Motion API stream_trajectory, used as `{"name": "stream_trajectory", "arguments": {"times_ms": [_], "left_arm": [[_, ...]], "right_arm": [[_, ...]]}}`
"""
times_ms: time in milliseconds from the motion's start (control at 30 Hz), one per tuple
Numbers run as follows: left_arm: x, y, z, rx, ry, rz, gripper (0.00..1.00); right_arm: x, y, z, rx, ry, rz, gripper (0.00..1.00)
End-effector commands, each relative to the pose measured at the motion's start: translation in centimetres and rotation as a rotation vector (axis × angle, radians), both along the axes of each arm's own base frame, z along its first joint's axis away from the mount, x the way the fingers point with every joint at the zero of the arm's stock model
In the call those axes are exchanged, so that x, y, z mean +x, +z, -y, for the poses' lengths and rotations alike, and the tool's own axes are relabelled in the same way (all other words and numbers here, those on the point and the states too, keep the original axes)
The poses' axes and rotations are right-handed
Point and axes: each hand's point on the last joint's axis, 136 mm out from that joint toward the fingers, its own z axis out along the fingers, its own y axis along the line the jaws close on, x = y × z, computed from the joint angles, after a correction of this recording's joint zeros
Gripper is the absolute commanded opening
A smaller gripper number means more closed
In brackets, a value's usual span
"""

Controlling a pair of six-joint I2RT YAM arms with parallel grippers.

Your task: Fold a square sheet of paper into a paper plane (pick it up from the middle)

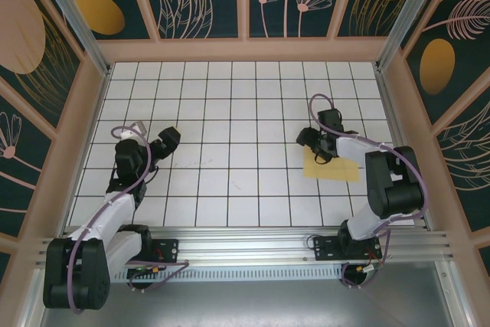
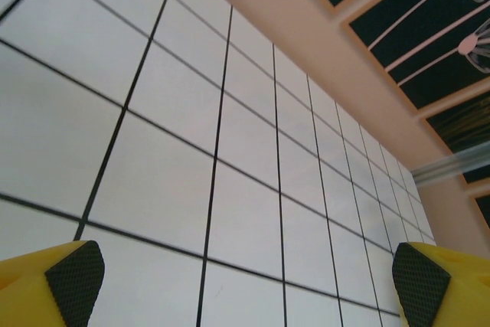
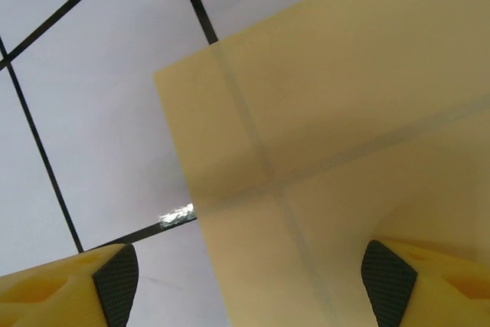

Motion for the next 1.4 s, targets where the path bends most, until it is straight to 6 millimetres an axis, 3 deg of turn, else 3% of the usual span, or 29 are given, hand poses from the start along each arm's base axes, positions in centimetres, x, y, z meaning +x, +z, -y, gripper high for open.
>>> {"name": "stream_trajectory", "arguments": {"times_ms": [0,200,400,533,633,700,800,933,1233,1367], "left_arm": [[-0.6,-0.9,1.4,-0.043,-0.059,-0.033,0.99],[-0.6,-1.3,3.4,-0.035,-0.127,-0.058,0.99],[-0.4,-2.0,5.3,-0.047,-0.183,-0.099,0.98],[-0.7,-2.2,5.8,-0.059,-0.195,-0.11,0.98],[-0.9,-2.2,5.9,-0.06,-0.205,-0.108,0.98],[-1.1,-2.2,6.1,-0.062,-0.22,-0.109,0.99],[-1.3,-1.8,6.9,-0.081,-0.256,-0.096,0.99],[-1.4,-1.8,8.1,-0.093,-0.3,-0.103,0.98],[-1.2,-2.4,10.4,-0.096,-0.345,-0.13,0.99],[-0.9,-2.3,11.1,-0.092,-0.353,-0.137,0.99]], "right_arm": [[-3.8,-3.0,-3.2,0.062,0.027,-0.147,0.81],[-4.0,-2.8,-10.5,0.154,0.068,-0.145,0.79],[-2.6,-2.0,-18.9,0.206,0.192,-0.136,0.78],[-1.4,0.2,-21.7,0.23,0.259,-0.096,0.78],[-0.2,2.5,-20.4,0.147,0.274,-0.026,0.79],[0.5,3.4,-18.2,0.081,0.255,0.001,0.8],[1.0,3.2,-14.5,0.018,0.215,-0.007,0.8],[0.3,1.8,-12.2,0.021,0.215,-0.049,0.8],[-3.3,-1.2,-12.0,0.049,0.177,-0.157,0.79],[-5.4,-1.0,-14.0,0.13,0.151,-0.169,0.79]]}}
